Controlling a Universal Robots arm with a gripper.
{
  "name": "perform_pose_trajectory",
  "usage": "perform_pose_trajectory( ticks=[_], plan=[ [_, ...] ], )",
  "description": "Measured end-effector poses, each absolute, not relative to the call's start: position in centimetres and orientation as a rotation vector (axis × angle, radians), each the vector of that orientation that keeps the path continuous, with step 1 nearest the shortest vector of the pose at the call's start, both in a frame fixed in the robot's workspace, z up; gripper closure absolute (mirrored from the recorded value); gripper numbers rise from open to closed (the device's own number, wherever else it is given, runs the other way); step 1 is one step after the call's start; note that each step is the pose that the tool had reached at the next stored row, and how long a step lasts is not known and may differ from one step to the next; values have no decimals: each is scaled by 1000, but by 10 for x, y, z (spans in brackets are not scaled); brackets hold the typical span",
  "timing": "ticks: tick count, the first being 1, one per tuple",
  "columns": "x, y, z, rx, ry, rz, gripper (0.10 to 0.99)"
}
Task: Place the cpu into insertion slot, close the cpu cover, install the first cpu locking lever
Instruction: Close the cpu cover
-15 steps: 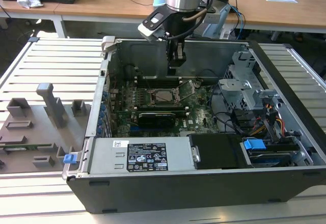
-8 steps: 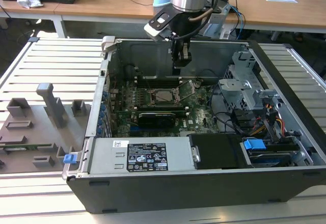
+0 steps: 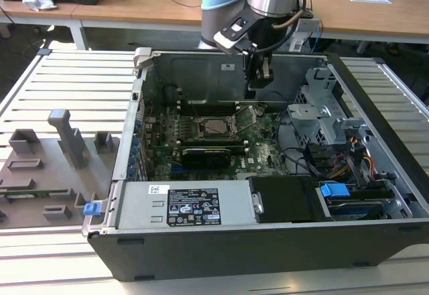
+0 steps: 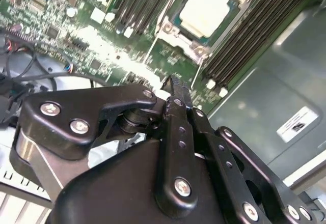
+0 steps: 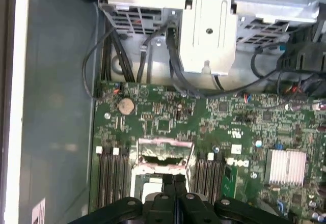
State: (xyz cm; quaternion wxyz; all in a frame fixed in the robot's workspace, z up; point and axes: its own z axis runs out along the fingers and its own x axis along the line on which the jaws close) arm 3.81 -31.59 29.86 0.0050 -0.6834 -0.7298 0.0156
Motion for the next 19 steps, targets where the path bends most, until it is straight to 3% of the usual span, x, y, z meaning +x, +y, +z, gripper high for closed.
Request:
perform_pose_trajectory(
  ticks=[19],
  plan=[
    [78,-315,296,-2148,-2294,70,980]
  ],
)
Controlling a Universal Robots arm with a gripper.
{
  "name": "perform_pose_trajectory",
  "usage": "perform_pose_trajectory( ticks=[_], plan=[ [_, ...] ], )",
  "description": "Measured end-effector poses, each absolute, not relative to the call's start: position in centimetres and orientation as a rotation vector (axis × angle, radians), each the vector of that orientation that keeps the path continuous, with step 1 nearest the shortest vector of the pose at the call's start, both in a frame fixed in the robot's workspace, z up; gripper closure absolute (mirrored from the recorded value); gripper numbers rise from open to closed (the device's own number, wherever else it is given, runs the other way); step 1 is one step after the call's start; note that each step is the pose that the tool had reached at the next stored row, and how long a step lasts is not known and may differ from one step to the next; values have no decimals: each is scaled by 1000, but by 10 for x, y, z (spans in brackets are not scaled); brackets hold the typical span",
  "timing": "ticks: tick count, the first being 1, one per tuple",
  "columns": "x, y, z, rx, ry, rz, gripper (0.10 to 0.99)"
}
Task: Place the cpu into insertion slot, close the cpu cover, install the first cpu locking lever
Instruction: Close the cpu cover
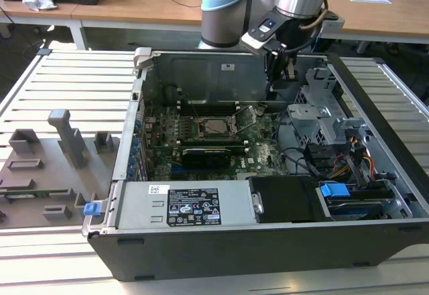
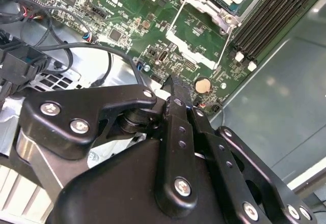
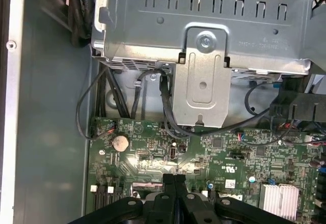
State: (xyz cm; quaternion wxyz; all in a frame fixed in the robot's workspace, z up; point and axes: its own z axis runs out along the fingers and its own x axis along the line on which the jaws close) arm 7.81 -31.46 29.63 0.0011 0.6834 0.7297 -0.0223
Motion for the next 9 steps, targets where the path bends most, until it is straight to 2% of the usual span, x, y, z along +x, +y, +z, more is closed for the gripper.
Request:
perform_pose_trajectory(
  ticks=[9],
  plan=[
    [78,-315,281,2145,2291,-70,980]
  ],
)
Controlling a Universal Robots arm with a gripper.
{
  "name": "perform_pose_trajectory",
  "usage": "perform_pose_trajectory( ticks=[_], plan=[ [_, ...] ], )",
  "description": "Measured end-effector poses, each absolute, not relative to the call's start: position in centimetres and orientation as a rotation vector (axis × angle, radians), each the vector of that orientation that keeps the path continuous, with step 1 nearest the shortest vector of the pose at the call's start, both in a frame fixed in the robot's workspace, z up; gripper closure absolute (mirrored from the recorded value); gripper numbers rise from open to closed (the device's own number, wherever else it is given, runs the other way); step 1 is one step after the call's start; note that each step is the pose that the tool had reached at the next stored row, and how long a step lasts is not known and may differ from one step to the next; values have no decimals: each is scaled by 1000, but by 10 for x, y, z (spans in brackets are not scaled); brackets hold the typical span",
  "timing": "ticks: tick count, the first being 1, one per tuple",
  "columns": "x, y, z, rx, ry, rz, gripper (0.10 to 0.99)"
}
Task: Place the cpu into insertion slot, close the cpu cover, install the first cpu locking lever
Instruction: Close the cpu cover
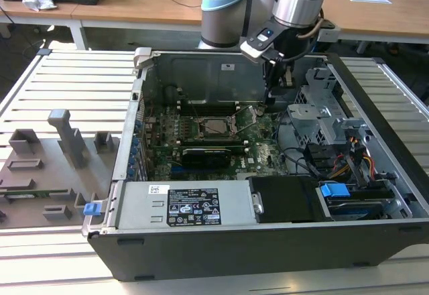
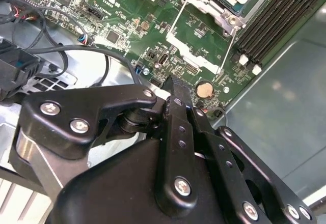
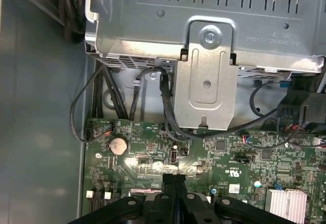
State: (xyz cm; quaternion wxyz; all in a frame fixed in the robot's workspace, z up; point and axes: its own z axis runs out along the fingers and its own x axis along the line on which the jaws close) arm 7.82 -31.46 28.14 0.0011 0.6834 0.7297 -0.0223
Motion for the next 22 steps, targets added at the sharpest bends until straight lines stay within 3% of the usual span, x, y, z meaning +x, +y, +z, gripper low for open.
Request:
perform_pose_trajectory(
  ticks=[22],
  plan=[
    [79,-315,252,2146,2291,-70,980]
  ],
)
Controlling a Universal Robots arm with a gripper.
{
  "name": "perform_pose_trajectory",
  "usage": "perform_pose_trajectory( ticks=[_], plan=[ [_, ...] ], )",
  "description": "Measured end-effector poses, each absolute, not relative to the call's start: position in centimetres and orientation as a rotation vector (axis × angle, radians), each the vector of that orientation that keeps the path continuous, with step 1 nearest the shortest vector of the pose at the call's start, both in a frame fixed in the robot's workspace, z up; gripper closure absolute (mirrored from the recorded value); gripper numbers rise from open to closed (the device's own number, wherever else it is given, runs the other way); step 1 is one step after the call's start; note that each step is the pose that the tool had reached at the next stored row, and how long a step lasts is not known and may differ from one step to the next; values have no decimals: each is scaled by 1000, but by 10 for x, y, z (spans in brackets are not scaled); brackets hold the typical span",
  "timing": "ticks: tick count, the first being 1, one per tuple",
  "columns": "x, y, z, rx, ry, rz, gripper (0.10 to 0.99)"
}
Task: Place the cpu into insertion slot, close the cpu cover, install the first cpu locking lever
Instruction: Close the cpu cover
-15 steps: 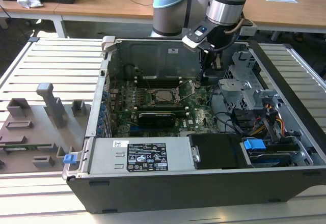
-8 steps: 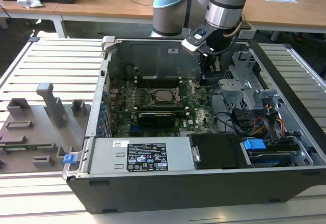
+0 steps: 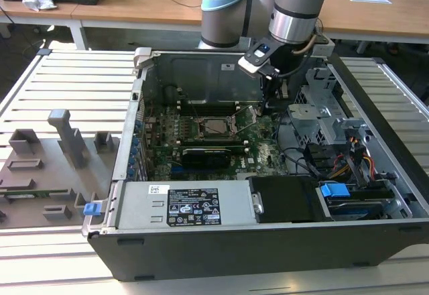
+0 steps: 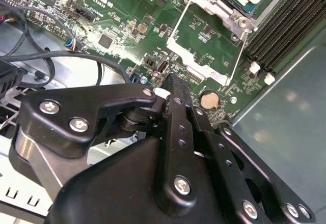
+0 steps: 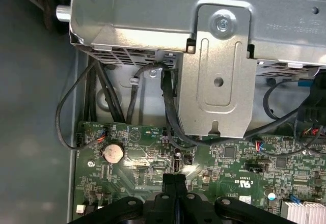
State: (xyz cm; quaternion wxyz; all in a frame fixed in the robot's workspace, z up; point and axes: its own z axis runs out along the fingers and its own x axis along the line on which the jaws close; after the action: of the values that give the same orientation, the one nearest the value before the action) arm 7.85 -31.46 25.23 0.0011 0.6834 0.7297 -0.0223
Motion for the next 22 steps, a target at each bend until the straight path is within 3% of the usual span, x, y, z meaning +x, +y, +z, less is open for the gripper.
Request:
perform_pose_trajectory(
  ticks=[22],
  plan=[
    [59,-315,242,2146,2291,-69,980]
  ],
)
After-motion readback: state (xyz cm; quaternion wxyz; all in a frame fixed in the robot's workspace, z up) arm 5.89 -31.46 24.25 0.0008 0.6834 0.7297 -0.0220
